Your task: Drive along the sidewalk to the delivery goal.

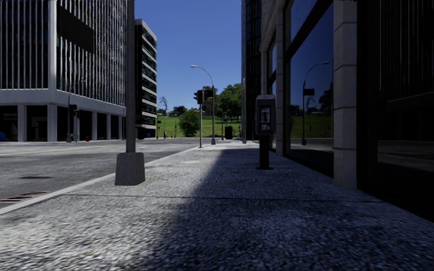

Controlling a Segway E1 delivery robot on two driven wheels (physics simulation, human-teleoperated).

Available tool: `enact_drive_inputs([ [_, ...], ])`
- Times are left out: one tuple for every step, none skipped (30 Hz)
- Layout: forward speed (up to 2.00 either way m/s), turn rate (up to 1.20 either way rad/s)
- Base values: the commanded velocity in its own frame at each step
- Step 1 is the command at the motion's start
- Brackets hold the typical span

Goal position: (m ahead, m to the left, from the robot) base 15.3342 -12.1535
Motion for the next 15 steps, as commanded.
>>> enact_drive_inputs([
  [2.0, 0.35],
  [2.0, 0.37],
  [2.0, 0.38],
  [2.0, 0.38],
  [2.0, 0.38],
  [2.0, 0.0],
  [2.0, 0.0],
  [2.0, 0.0],
  [2.0, 0.0],
  [2.0, 0.0],
  [2.0, 0.0],
  [2.0, 0.0],
  [2.0, 0.0],
  [2.0, 0.0],
  [2.0, 0.0],
])
